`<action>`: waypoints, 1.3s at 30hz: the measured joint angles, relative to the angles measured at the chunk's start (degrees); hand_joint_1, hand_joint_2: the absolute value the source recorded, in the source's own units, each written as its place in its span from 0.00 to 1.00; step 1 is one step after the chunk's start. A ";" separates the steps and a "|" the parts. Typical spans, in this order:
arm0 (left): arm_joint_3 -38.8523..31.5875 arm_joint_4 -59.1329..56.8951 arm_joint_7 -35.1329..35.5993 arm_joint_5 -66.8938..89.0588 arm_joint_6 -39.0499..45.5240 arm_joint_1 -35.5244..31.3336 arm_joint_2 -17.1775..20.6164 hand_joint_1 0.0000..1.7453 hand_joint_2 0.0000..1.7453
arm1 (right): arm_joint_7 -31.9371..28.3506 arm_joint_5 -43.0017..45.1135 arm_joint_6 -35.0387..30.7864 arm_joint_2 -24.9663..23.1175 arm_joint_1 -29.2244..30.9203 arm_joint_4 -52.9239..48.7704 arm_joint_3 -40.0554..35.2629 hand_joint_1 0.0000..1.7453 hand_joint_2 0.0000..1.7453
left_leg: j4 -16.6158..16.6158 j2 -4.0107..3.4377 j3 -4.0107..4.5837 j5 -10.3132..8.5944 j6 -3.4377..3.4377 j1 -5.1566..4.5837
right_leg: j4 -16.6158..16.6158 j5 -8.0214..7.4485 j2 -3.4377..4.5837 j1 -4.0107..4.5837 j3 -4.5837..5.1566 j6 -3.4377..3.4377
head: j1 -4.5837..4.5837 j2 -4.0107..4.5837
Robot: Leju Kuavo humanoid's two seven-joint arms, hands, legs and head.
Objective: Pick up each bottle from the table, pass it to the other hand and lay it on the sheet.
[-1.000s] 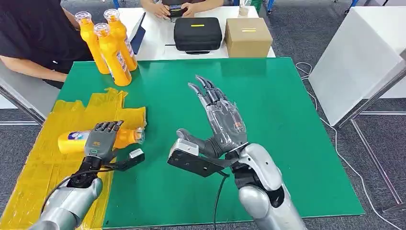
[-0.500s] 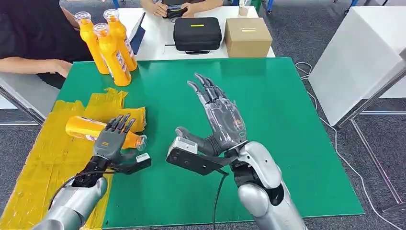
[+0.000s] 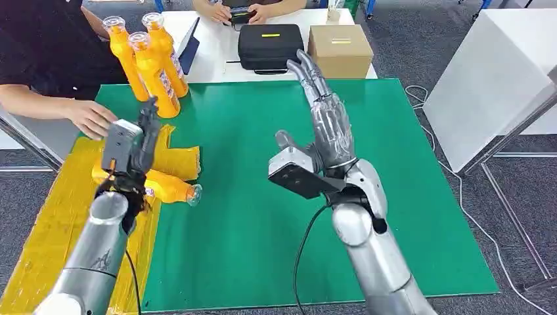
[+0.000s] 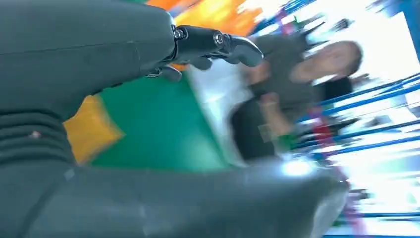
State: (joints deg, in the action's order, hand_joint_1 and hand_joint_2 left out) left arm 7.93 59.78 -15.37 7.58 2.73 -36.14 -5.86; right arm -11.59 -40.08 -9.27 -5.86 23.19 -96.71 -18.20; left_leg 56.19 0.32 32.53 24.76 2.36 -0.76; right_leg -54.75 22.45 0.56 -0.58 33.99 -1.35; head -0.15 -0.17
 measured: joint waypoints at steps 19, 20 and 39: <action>3.21 -9.28 1.70 -11.10 0.44 -10.23 -2.56 0.00 0.00 | -0.60 10.15 -2.31 -4.81 8.98 26.79 0.89 0.00 0.00 | 0.01 0.01 0.00 -0.01 0.01 -0.06 | -0.04 0.00 -0.01 -0.05 0.01 0.00 | 0.00 0.00; 3.41 -9.78 1.66 -11.34 0.81 -10.24 -2.95 0.00 0.00 | -0.92 10.70 -2.79 -5.01 9.50 27.91 0.89 0.00 0.00 | 0.02 0.01 0.00 -0.01 0.01 -0.07 | -0.04 0.00 -0.01 -0.05 0.02 -0.01 | 0.00 0.00; 5.42 -10.12 1.07 -11.29 0.74 -7.41 -4.96 0.00 0.00 | -4.65 14.90 -3.18 -5.16 9.31 31.68 1.05 0.00 0.00 | 0.02 0.00 -0.01 -0.01 0.01 -0.05 | -0.04 0.01 0.00 -0.04 0.02 -0.01 | 0.00 0.00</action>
State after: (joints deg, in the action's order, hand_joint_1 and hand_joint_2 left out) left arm 13.36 49.66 -14.29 -3.71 3.48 -43.55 -10.82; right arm -16.24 -25.18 -12.46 -11.02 32.51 -65.02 -17.16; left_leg 56.21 0.32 32.52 24.75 2.37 -0.81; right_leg -54.79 22.45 0.56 -0.62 34.02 -1.36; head -0.15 -0.17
